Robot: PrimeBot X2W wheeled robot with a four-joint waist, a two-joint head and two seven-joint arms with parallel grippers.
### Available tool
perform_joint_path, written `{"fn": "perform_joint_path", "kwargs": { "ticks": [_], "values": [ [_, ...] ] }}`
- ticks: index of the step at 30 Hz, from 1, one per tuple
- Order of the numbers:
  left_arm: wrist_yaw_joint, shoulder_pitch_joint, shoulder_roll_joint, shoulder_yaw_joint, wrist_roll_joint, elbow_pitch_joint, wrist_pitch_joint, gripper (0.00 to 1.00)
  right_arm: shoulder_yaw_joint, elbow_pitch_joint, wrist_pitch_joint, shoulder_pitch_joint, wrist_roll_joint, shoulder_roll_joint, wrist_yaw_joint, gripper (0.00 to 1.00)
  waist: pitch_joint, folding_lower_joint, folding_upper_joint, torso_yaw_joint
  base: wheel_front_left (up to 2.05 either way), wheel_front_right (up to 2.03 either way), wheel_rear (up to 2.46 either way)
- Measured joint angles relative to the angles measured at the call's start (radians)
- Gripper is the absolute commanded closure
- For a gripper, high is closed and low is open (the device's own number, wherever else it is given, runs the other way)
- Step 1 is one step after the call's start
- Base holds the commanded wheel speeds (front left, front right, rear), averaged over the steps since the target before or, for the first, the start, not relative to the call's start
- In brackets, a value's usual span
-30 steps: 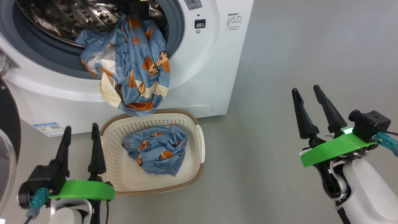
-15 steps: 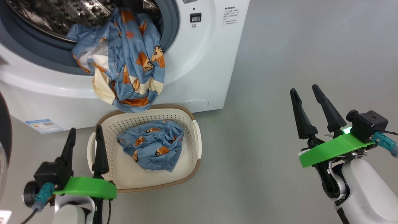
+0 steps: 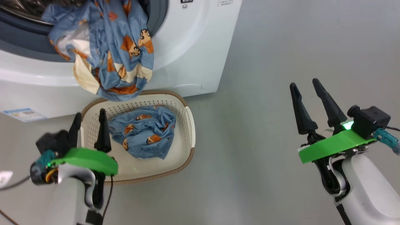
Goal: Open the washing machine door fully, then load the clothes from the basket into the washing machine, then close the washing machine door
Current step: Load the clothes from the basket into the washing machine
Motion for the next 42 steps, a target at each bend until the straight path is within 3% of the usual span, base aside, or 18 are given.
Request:
{"fn": "perform_joint_path", "kwargs": {
  "ticks": [11,20,30,38,42],
  "values": [
    [-0.016,-0.228,0.051,-0.043,-0.088,0.253,0.02,0.0,-0.001,-0.021,0.0,-0.054,-0.001,0.006,0.0,0.0,0.095,0.0,0.0,-0.017,0.0,0.0,0.0],
    [-0.018,-0.349,0.105,-0.146,-0.222,0.369,0.03,0.0,-0.004,-0.036,0.0,-0.074,-0.001,0.015,0.0,0.0,0.178,-0.0001,0.0,-0.049,0.0,0.0,0.0],
    [-0.018,-0.451,0.18,-0.258,-0.312,0.416,0.006,0.0,-0.005,-0.056,0.0,-0.11,-0.008,0.021,0.0,0.0,0.256,0.0,0.0,-0.084,0.0,0.0,0.0],
    [-0.018,-0.52,0.205,-0.354,-0.337,0.402,-0.047,0.0,-0.007,-0.06,0.0,-0.11,-0.01,0.025,0.0,0.0,0.296,0.0,0.0,-0.099,0.0,0.0,0.0],
    [-0.018,-0.552,0.205,-0.357,-0.335,0.39,-0.059,0.0,-0.008,-0.06,0.0,-0.11,-0.017,0.027,0.0,0.0,0.299,0.0,0.0,-0.097,0.0,0.0,0.0]
  ]
}}
